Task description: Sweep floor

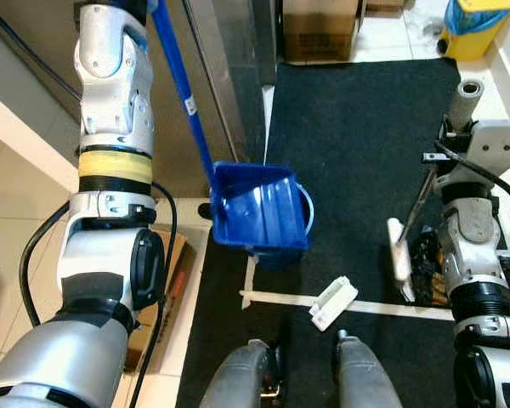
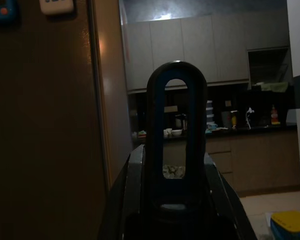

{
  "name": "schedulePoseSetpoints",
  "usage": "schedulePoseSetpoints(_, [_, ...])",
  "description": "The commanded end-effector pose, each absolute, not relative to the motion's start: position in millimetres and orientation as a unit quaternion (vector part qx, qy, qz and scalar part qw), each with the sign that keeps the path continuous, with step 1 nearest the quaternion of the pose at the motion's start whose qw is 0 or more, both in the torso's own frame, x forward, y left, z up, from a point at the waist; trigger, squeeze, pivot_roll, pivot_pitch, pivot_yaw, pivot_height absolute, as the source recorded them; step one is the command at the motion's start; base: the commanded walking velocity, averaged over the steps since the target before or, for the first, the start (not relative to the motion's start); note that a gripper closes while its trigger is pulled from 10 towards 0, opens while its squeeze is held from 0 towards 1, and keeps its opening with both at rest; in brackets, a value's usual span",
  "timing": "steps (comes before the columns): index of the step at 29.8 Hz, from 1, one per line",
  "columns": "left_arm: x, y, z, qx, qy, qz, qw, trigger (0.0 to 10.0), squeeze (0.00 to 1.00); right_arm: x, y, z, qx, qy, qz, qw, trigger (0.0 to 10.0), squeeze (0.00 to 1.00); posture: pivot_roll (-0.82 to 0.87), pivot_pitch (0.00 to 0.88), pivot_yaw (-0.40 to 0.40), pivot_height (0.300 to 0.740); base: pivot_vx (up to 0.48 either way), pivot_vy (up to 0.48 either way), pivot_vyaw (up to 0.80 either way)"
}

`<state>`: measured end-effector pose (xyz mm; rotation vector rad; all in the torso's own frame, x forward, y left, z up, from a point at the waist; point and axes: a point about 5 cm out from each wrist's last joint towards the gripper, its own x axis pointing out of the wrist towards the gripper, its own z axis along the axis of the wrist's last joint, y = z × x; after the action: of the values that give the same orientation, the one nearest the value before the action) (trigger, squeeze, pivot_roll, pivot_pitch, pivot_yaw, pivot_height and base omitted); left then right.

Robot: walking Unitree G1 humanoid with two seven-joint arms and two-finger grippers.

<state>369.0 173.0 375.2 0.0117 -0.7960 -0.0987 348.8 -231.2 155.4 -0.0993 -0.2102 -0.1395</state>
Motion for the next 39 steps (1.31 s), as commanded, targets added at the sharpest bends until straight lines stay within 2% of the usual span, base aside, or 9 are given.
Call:
schedulePoseSetpoints(1, [360.4, 176.6, 384.9, 0.007, -0.41, -0.041, 0.911, 10.0, 0.0, 351.2, -225.7, 159.1, -0.044, -0.111, -0.064, 0.991, 10.0, 0.0, -0.06, 0.134, 0.096, 0.74, 0.0, 0.0, 0.0])
schedulePoseSetpoints(21, [346.7, 165.6, 381.7, 0.007, -0.386, -0.049, 0.921, 10.0, 0.0, 350.4, -228.3, 153.2, -0.021, -0.098, -0.069, 0.993, 10.0, 0.0, -0.07, 0.132, 0.094, 0.74, 0.0, 0.0, 0.0])
schedulePoseSetpoints(39, [346.0, 159.7, 382.9, -0.001, -0.381, -0.055, 0.923, 10.0, 0.0, 350.4, -230.1, 149.9, -0.011, -0.091, -0.072, 0.993, 10.0, 0.0, -0.07, 0.125, 0.096, 0.74, 0.0, 0.0, -0.8])
